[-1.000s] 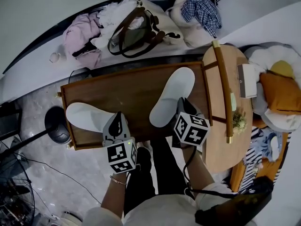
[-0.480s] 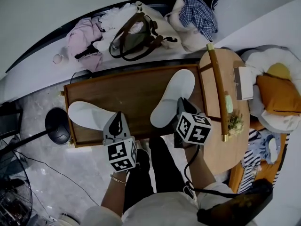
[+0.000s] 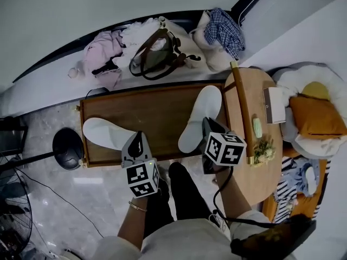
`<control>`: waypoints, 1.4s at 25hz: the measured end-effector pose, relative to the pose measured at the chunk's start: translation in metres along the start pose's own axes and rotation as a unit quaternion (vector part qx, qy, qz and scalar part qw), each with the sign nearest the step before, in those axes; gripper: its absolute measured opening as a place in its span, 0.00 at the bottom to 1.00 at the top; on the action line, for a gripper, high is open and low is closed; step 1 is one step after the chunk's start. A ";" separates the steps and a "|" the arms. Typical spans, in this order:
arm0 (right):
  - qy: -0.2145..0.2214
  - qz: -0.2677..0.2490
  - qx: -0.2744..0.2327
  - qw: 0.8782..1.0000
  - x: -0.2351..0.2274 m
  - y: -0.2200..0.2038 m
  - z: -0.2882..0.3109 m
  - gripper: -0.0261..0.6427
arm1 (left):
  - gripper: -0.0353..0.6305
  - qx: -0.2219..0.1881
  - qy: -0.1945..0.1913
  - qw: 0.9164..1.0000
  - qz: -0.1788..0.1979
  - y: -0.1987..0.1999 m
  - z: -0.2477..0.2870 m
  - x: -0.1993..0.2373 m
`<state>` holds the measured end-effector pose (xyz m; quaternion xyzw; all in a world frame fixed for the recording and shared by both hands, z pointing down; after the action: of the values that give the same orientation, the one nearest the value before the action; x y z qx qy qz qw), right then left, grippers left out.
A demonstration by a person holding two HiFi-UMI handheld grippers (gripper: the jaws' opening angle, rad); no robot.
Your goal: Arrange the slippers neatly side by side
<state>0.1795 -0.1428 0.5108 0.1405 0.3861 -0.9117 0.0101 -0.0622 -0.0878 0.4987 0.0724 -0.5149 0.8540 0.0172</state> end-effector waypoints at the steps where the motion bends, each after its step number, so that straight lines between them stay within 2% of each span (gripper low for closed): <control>1: 0.006 -0.003 0.002 1.000 0.001 0.002 -0.001 0.11 | 0.06 -0.002 0.001 1.000 -0.001 0.001 -0.001 -0.002; 8: 0.056 -0.038 0.027 0.997 0.013 0.007 -0.007 0.11 | 0.06 -0.010 0.013 1.000 -0.005 0.008 -0.012 -0.010; 18: 0.113 -0.095 0.061 0.987 0.028 0.005 -0.003 0.11 | 0.06 -0.021 0.043 0.999 -0.014 0.010 -0.020 -0.016; 28: 0.151 -0.139 0.093 0.974 0.037 0.000 0.011 0.11 | 0.06 -0.016 0.070 0.997 -0.025 0.002 -0.021 -0.017; 35: 0.158 -0.171 0.108 0.967 0.039 -0.008 0.029 0.11 | 0.06 -0.005 0.085 0.996 -0.032 -0.007 -0.015 -0.011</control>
<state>0.1342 -0.1542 0.5253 0.2150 0.3000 -0.9025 -0.2220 -0.0527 -0.0707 0.4959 0.0158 -0.5133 0.8535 0.0886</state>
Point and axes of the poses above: the fingertips, and each gripper's own axes: z forward along the fingers, x to its left, y out of its top, the point moved 4 cm from there along -z, backward along the fingers, and after that the axes turned 9 degrees about -x, right-handed, at the moved point
